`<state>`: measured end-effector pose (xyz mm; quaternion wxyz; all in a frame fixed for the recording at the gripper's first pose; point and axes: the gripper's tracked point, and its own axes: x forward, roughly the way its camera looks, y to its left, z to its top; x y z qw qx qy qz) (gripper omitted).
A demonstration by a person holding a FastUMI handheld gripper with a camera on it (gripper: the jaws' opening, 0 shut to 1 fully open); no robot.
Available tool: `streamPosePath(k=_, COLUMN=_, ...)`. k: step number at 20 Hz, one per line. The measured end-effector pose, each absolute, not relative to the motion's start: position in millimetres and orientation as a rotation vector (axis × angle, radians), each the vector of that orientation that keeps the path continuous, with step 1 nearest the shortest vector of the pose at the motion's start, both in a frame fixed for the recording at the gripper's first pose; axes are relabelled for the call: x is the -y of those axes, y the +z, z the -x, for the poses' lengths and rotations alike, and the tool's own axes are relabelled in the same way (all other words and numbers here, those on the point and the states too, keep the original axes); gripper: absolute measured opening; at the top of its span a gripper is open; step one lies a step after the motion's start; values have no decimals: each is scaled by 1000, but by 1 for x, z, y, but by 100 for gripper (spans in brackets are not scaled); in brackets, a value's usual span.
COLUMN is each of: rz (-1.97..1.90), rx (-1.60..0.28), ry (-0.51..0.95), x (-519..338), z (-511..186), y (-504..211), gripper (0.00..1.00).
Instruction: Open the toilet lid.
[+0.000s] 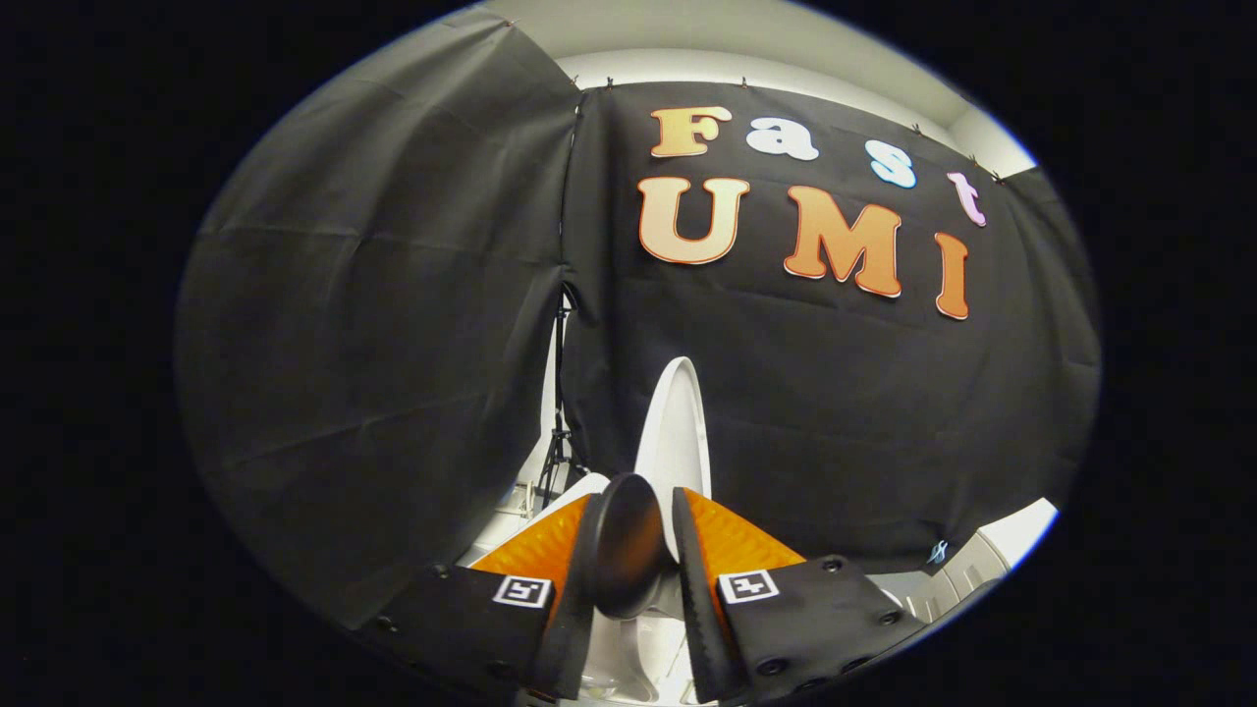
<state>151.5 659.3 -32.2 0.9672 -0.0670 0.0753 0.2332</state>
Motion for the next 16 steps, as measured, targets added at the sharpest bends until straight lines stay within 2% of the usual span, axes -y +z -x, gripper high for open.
streamPosePath(k=6, rz=120, rx=-135, ry=559, x=-660, z=-134, y=-17, gripper=68)
streamPosePath(k=13, rz=37, rx=-93, ry=627, x=-636, z=-119, y=43, gripper=91)
streamPosePath(k=16, rz=5, rx=-57, ry=617, x=-596, z=-128, y=76, gripper=91)
